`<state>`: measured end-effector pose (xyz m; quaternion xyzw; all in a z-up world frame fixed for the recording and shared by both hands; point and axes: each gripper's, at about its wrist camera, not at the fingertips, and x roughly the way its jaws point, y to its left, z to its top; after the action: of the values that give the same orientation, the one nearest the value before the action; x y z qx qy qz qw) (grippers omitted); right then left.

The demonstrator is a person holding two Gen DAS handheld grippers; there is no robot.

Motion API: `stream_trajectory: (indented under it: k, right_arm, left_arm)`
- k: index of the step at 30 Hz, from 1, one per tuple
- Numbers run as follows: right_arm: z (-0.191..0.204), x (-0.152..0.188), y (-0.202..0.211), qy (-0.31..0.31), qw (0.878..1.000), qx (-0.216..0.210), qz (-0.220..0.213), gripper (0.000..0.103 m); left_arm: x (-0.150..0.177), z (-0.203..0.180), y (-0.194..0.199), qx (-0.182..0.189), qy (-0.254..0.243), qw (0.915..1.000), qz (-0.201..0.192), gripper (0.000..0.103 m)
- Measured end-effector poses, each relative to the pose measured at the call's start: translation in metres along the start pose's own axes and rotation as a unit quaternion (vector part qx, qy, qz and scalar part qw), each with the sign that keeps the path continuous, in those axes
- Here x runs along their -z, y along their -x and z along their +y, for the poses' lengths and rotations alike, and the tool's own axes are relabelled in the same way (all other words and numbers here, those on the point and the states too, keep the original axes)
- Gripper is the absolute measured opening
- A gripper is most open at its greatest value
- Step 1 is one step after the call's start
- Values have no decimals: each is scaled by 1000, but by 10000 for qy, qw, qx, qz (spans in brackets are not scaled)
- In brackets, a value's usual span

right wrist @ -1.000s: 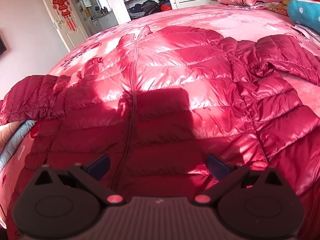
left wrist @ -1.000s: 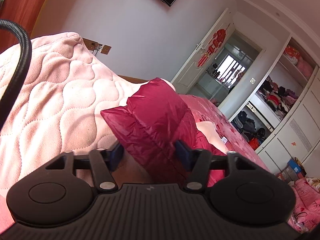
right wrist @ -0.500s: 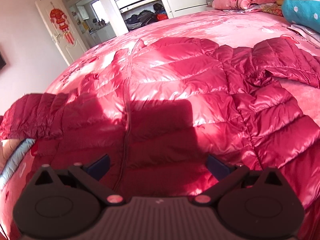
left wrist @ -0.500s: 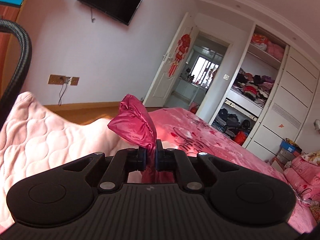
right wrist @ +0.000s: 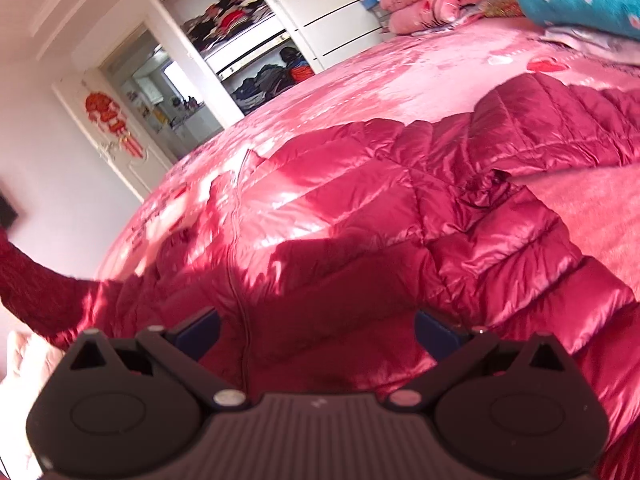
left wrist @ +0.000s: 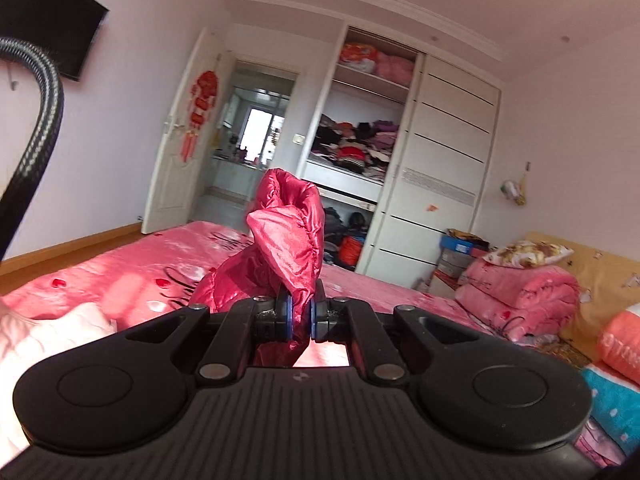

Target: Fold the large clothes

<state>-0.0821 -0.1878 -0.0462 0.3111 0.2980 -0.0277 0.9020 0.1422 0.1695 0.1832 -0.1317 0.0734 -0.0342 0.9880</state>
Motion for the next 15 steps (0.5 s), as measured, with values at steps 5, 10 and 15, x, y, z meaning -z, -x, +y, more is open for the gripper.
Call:
stream_trajectory:
  k: [5, 10, 15]
  right_arm:
    - [-15, -14, 12, -411, 9987, -81, -295, 103]
    - [-41, -28, 26, -937, 9932, 81, -685, 103]
    - [-62, -40, 34, -1318, 9866, 243, -932, 103]
  left_arm:
    - [40, -72, -35, 721, -284, 9959, 467, 5]
    - [100, -120, -74, 1210, -485, 9855, 1083, 5]
    - [169, -154, -95, 1332, -748, 9734, 1706, 5]
